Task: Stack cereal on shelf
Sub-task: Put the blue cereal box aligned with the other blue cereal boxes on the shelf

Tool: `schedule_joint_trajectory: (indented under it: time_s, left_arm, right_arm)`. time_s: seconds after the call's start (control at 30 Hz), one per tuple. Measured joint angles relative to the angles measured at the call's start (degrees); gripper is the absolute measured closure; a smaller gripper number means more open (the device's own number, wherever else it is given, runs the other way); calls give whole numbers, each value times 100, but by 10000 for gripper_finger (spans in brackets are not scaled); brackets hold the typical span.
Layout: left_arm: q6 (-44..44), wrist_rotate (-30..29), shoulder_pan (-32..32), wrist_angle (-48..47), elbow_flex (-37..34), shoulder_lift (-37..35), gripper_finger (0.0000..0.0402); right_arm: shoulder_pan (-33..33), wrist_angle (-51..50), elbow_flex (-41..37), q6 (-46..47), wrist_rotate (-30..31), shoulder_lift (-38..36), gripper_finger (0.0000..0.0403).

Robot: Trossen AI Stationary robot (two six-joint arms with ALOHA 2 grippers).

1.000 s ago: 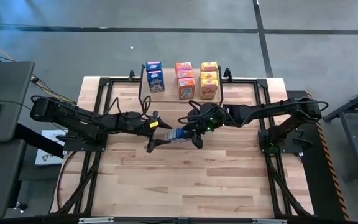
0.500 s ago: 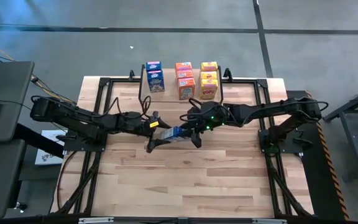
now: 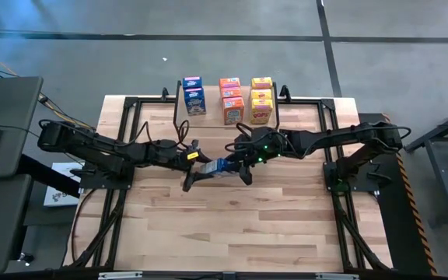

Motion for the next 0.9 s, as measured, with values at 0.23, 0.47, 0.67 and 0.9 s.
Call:
schedule_joint_trajectory:
  time_s: [0.23, 0.47, 0.67, 0.9]
  left_arm:
    - [0, 4, 0, 0, 0, 0, 193]
    - [-2, 7, 0, -2, 0, 0, 212]
    - [-3, 7, 0, -2, 0, 0, 216]
    - [-9, 7, 0, 0, 0, 0, 217]
  right_arm:
    - [0, -2, 0, -6, 0, 0, 283]
    - [2, -2, 0, -13, 1, 0, 283]
    - [2, -2, 0, -2, 0, 0, 283]
    - [0, 11, 0, -1, 2, 0, 283]
